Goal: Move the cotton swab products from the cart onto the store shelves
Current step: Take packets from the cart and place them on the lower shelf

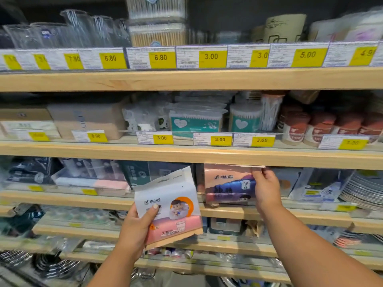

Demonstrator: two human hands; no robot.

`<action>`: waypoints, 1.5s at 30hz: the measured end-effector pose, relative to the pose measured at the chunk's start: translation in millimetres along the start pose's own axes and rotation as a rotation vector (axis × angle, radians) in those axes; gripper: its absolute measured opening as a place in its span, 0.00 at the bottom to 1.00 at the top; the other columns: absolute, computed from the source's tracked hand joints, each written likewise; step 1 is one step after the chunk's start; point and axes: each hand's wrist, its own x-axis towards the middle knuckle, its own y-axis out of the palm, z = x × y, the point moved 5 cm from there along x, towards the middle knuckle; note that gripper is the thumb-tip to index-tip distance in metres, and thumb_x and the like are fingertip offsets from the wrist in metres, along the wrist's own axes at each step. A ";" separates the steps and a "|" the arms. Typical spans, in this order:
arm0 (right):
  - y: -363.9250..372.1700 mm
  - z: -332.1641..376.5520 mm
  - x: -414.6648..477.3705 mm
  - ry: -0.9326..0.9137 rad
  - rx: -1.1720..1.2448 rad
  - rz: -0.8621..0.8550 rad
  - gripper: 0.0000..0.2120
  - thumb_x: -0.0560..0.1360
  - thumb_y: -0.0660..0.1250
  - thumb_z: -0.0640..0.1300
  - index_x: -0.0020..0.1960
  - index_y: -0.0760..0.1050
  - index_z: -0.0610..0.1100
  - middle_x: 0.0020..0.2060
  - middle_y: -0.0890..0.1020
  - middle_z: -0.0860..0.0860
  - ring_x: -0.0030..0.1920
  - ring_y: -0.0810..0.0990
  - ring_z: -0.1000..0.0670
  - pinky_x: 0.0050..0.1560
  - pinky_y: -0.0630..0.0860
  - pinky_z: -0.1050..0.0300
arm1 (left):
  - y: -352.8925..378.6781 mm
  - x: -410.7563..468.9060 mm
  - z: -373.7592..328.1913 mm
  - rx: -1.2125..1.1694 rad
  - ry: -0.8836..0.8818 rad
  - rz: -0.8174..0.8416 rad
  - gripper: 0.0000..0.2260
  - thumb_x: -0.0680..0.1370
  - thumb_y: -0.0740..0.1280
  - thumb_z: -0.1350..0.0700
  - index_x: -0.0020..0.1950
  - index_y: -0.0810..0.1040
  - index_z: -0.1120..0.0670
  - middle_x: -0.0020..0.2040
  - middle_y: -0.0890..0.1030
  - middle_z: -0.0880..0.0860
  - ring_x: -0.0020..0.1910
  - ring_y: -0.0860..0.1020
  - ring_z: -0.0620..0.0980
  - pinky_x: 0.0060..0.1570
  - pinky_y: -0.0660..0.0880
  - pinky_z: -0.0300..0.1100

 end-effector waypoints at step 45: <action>-87.1 3.2 54.5 -0.035 -0.302 -0.273 0.04 0.74 0.61 0.40 0.46 0.72 0.39 0.51 0.75 0.36 0.46 0.77 0.37 0.47 0.76 0.46 | 166.8 31.4 -1.3 0.400 0.229 -0.116 0.09 0.72 0.74 0.53 0.40 0.74 0.48 0.48 0.73 0.58 0.43 0.72 0.45 0.44 0.70 0.43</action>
